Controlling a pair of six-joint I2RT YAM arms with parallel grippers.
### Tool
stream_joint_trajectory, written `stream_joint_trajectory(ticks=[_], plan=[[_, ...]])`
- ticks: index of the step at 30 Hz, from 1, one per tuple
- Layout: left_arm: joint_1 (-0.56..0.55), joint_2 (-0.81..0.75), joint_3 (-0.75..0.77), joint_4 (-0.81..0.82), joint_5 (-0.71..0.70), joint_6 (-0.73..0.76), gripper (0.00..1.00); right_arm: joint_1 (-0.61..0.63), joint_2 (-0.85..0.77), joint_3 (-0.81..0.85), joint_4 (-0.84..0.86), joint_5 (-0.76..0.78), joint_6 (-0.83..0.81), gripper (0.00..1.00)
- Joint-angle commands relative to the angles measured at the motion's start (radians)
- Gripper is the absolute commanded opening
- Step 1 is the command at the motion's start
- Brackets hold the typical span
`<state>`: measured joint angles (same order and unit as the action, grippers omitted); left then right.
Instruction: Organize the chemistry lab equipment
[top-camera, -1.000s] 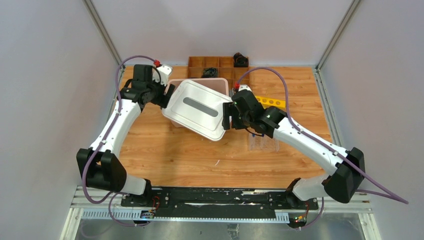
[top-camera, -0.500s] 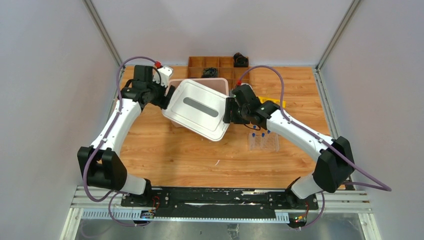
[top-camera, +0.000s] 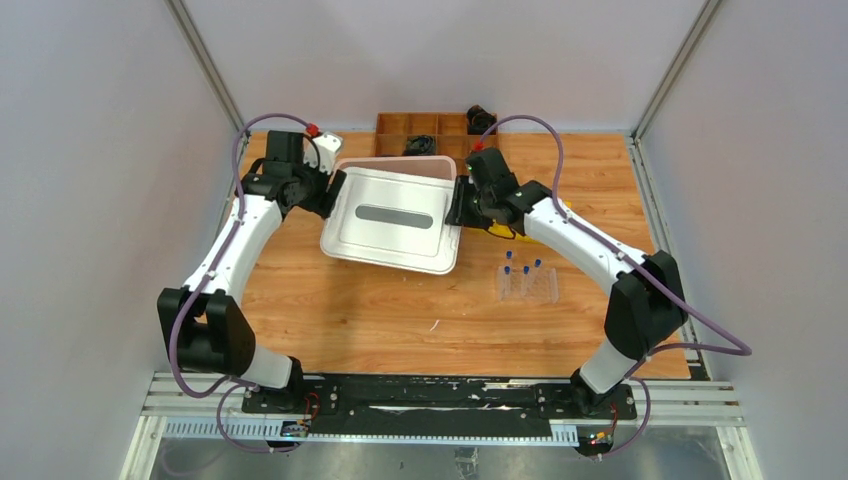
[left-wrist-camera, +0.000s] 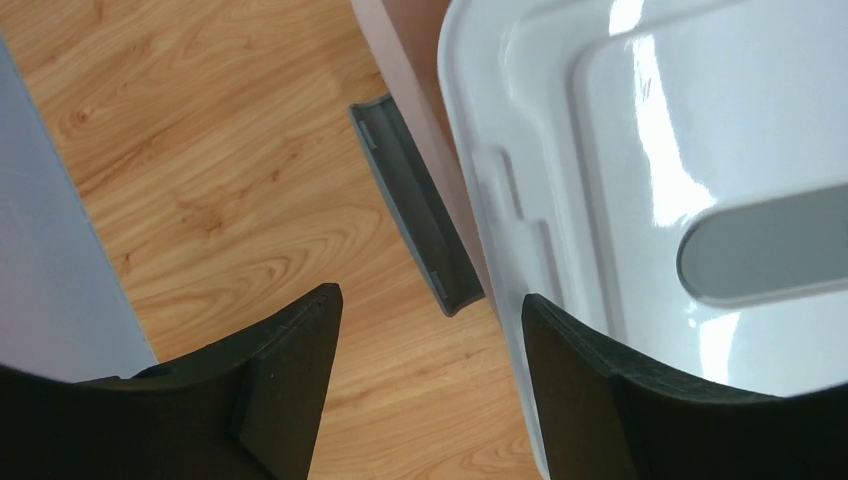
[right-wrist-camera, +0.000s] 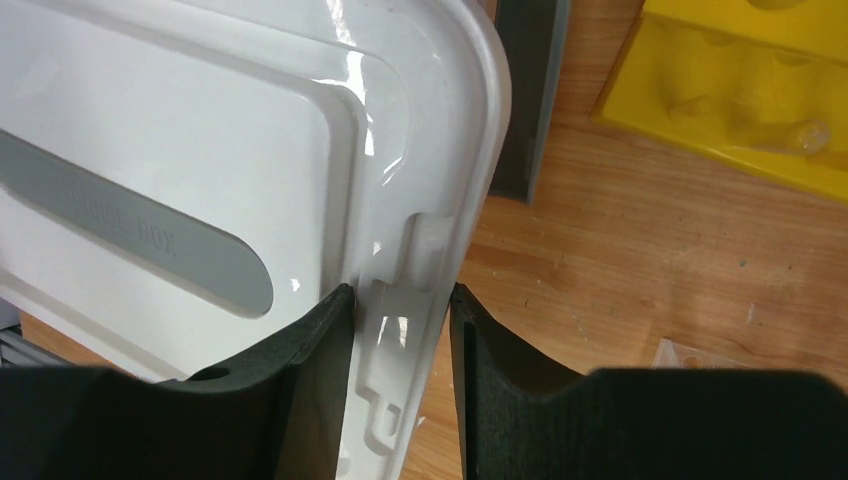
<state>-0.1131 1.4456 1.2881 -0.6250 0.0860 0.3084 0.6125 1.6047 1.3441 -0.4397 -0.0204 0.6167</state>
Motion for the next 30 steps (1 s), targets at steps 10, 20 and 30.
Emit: stream_joint_trajectory(ticks=[10,20,30], plan=[[0.033,0.013,0.039,0.042,0.082,-0.054,0.71,-0.069,0.119,0.151,-0.025,-0.055,-0.037,0.18],[0.042,0.053,0.078,0.065,0.106,-0.055,0.7,-0.119,0.185,0.249,-0.082,-0.073,-0.046,0.15],[0.051,0.066,0.078,0.079,0.11,-0.066,0.7,-0.142,0.239,0.315,-0.099,-0.095,-0.042,0.15]])
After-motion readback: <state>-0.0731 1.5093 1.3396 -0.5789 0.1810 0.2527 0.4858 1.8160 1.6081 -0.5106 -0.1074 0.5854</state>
